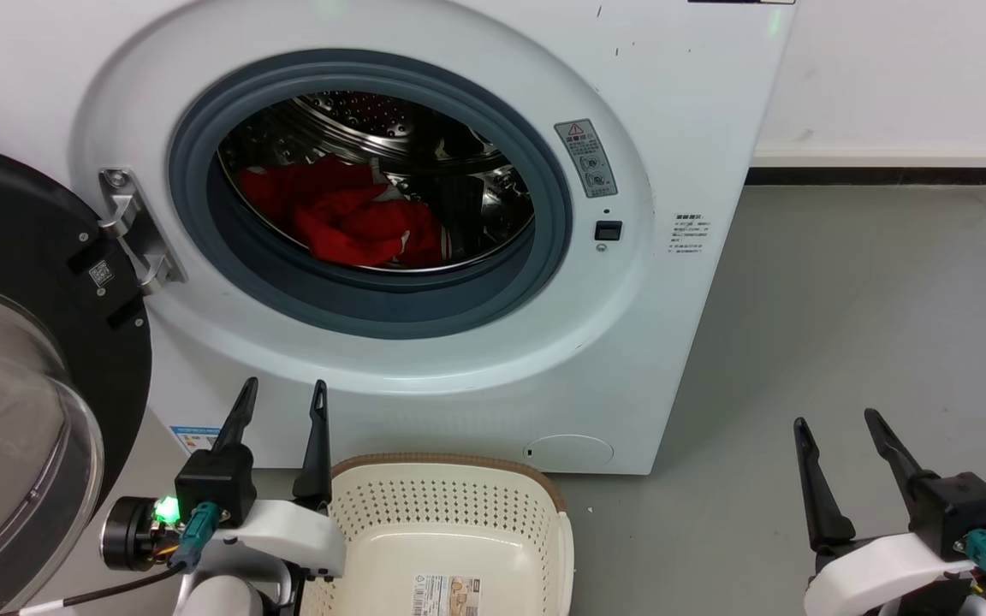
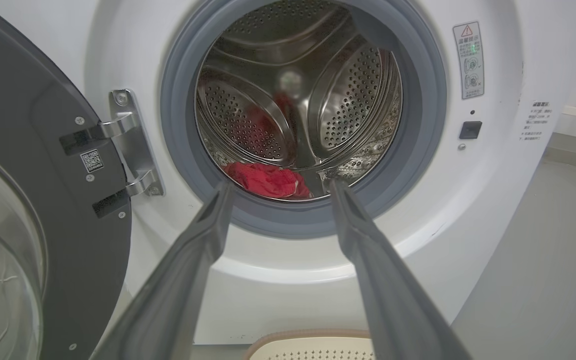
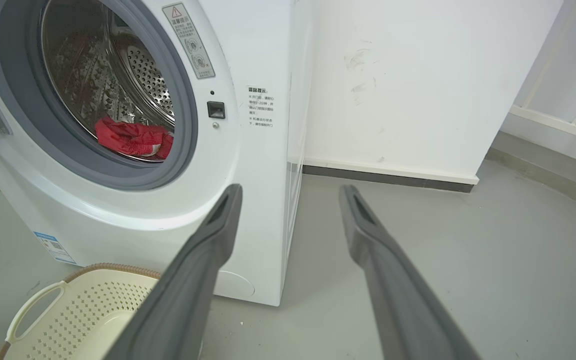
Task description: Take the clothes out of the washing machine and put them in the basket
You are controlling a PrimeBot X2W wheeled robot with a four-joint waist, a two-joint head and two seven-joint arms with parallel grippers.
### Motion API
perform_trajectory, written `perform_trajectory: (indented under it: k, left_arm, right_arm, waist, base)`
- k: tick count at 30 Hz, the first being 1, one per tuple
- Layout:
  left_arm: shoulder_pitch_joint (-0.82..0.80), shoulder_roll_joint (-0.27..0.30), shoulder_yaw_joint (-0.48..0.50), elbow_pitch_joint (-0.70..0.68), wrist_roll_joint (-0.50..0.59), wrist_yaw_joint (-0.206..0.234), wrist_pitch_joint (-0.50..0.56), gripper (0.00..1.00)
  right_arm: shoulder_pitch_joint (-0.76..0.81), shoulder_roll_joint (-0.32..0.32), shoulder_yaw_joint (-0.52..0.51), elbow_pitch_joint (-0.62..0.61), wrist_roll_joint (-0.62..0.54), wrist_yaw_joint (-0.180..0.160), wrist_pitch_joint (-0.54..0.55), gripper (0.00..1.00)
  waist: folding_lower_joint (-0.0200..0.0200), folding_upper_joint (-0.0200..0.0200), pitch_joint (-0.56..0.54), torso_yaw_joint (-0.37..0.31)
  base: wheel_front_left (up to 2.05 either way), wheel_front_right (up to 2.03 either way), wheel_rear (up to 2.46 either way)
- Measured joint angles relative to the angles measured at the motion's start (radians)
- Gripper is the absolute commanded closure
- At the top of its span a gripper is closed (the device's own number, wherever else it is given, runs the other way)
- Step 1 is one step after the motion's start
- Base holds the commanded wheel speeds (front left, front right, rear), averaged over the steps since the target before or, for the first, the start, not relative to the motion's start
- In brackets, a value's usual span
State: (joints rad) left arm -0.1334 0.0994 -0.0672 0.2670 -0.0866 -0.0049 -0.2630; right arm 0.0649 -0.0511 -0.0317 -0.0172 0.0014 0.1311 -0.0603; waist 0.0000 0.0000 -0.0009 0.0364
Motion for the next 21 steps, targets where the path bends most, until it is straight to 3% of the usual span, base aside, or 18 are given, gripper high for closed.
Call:
perform_trajectory:
  k: [11, 21]
  left_arm:
    - [-0.119, 0.018, 0.002, 0.066, -0.026, -0.011, 0.042, 0.0]
    - [-0.332, 0.075, 0.014, 0.155, -0.036, -0.023, 0.104, 0.0]
  right_arm:
    - [-0.031, 0.0, 0.021, -0.039, -0.005, 0.0, 0.005, 0.0]
    - [-0.119, 0.0, 0.064, -0.087, -0.012, 0.0, 0.006, 0.0]
  waist:
    - [0.0, 0.0, 0.073, -0.01]
    - [0.0001, 0.0, 0.232, -0.054]
  base:
    - [0.0, 0.0, 0.0]
    - [0.0, 0.0, 0.0]
